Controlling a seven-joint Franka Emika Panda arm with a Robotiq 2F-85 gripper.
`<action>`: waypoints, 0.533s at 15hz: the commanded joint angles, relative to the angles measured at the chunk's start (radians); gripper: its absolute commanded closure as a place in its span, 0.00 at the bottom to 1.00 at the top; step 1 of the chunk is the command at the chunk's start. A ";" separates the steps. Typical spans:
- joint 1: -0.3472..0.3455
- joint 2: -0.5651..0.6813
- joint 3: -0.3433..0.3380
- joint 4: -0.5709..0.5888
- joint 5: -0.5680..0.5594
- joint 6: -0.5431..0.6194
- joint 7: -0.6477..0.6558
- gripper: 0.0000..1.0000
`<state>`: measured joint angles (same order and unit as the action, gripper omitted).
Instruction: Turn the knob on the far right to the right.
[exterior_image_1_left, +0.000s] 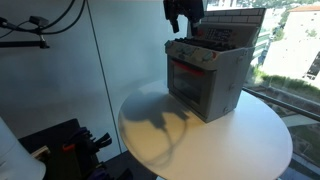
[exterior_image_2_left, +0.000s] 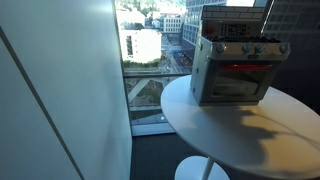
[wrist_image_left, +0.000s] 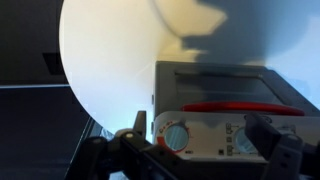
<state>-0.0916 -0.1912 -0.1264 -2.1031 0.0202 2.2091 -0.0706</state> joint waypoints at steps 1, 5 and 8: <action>-0.019 0.008 -0.001 -0.027 -0.004 0.105 0.053 0.00; -0.020 0.017 -0.002 -0.028 0.001 0.099 0.042 0.00; -0.020 0.017 -0.003 -0.030 0.001 0.101 0.045 0.00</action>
<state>-0.1097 -0.1747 -0.1310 -2.1352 0.0201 2.3118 -0.0244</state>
